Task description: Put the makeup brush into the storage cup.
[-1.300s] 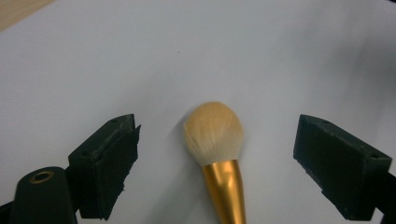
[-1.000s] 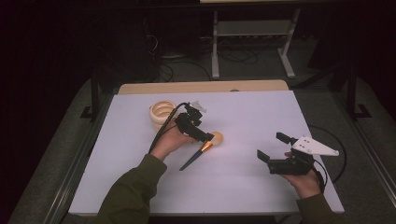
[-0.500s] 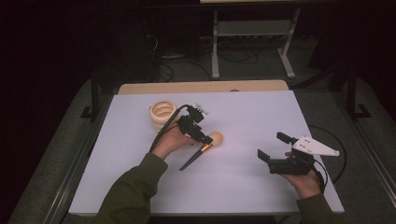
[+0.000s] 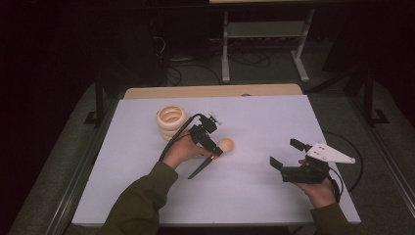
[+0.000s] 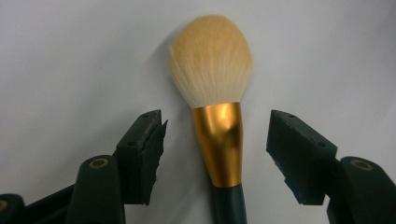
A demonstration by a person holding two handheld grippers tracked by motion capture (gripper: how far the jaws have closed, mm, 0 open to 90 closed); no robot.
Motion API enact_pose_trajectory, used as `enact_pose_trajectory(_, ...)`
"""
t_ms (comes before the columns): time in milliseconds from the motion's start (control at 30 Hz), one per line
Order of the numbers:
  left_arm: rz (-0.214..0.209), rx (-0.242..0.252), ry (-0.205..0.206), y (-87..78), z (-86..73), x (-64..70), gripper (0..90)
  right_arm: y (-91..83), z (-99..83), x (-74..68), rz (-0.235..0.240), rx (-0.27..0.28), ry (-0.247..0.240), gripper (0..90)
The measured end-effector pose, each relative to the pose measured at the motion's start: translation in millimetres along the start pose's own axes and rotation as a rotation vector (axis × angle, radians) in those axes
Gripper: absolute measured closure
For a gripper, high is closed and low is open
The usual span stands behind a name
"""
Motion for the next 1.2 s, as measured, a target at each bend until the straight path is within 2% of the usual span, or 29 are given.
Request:
enact_pose_trajectory(200,0.004,-0.038,-0.002,4.7,0.5,1.6,41.7,-0.2,0.0,0.4,-0.002,0.001,0.0,2.3)
enact_pose_trajectory(333,0.015,-0.061,0.011,6.6,1.1,1.5,43.9,-0.3,0.0,0.6,-0.003,0.001,0.0,2.3)
enact_pose_trajectory(667,0.038,-0.1,0.006,10.7,4.6,4.1,48.0,-0.4,0.0,0.6,-0.006,0.0,0.001,2.3)
enact_pose_trajectory(1200,0.053,-0.124,-0.007,16.4,7.2,3.9,53.5,-0.4,-0.1,1.0,-0.005,-0.003,-0.001,3.1)
Point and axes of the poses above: each handheld gripper's, and its own axes: y roughly forward along the jaws, z roughly out of its top, x roughly to its right, the point moved 2 cm from there along y, roughly forward along the jaws, and after that the axes turned 2 degrees about -y, right-handed, at the moved point
